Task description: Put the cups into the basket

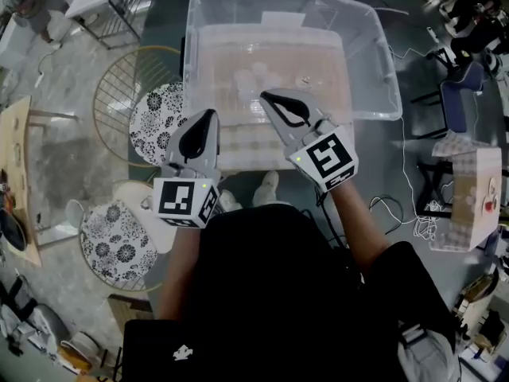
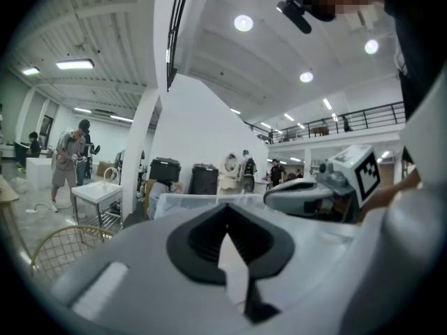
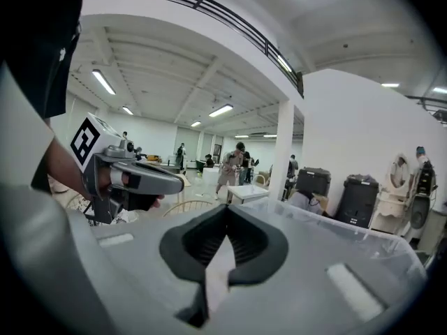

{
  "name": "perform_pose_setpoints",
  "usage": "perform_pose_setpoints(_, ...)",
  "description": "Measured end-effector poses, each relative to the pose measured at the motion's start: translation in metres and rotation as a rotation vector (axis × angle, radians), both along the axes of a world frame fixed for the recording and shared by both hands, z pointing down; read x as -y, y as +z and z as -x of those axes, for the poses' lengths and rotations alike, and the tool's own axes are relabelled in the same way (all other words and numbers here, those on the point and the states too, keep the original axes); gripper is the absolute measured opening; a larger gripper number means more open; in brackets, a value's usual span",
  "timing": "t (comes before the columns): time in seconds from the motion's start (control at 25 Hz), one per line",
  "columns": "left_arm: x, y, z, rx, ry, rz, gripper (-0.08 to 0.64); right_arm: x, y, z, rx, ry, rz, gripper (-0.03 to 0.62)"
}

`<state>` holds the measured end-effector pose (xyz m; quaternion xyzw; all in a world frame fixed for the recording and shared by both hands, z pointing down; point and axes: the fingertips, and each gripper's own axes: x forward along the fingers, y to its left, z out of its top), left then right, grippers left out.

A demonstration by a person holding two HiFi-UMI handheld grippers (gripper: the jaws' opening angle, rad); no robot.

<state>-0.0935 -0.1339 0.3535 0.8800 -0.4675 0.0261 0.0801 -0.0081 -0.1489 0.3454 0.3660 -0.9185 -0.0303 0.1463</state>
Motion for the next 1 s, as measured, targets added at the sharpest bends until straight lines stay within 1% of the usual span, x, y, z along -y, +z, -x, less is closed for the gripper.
perform_pose_setpoints(0.12,-0.004,-0.001,-0.004,0.000,0.021,-0.003,0.006,-0.014,-0.004,-0.002,0.038,0.032,-0.027,0.000)
perform_pose_setpoints(0.36,-0.016,-0.005,-0.009,-0.003,0.048,-0.021,0.006,-0.033,-0.001,-0.016,0.079,0.110,-0.023,0.000)
perform_pose_setpoints(0.48,-0.021,-0.004,-0.013,-0.002,0.068,-0.021,0.006,-0.040,-0.002,-0.018,0.103,0.123,-0.036,0.000)
perform_pose_setpoints(0.8,-0.029,-0.007,-0.025,0.000,0.111,-0.027,0.006,-0.054,-0.002,-0.020,0.095,0.147,-0.041,0.000)
perform_pose_setpoints(1.0,-0.033,-0.007,-0.028,0.010,0.120,-0.042,0.006,-0.060,0.002,-0.018,0.093,0.149,-0.013,0.000)
